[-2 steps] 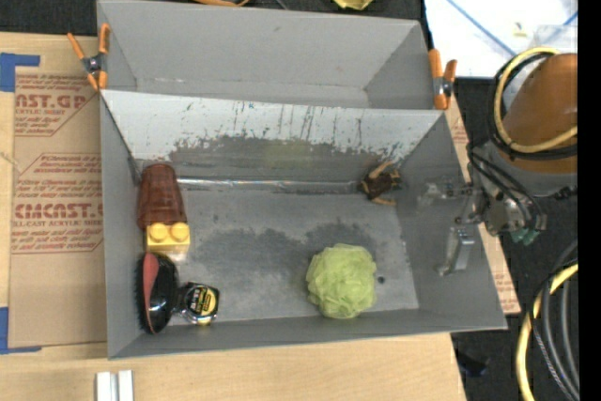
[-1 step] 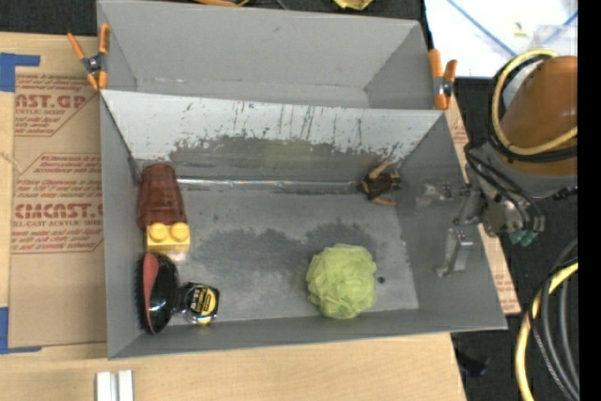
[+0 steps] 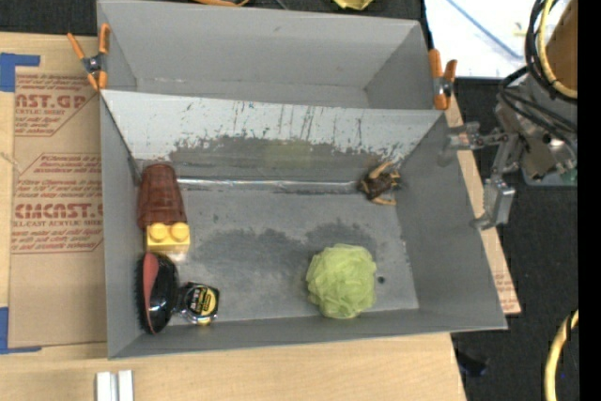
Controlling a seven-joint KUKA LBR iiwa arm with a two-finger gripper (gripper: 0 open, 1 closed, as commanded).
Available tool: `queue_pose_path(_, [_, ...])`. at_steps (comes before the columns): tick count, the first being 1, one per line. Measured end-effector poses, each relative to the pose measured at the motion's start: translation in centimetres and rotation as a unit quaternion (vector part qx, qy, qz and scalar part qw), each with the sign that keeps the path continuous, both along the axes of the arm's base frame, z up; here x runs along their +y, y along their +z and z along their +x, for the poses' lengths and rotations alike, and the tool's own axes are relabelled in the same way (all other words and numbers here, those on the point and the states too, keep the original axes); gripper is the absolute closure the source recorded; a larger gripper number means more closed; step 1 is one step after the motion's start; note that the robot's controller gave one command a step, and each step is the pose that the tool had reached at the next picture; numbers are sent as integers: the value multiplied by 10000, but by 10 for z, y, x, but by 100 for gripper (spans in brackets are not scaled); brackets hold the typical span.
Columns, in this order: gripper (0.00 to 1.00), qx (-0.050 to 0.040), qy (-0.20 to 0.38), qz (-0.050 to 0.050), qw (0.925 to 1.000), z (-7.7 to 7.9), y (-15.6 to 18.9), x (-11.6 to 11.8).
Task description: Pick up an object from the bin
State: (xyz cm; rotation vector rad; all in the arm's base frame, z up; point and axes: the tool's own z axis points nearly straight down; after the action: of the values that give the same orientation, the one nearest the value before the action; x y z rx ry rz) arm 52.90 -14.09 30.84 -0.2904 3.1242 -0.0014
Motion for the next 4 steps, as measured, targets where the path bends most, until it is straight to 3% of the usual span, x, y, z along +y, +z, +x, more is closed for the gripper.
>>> queue_pose_path(1, [0, 5, -79, 8, 10000, -22, -107, 19])
queue_pose_path(2, [0, -105, 620, -32, 9980, -24, -27, 29])
queue_pose_path(3, [0, -14, 659, 7, 9978, -28, -144, 46])
queue_pose_path(4, [0, -99, 1003, -30, 9949, -41, -98, 52])
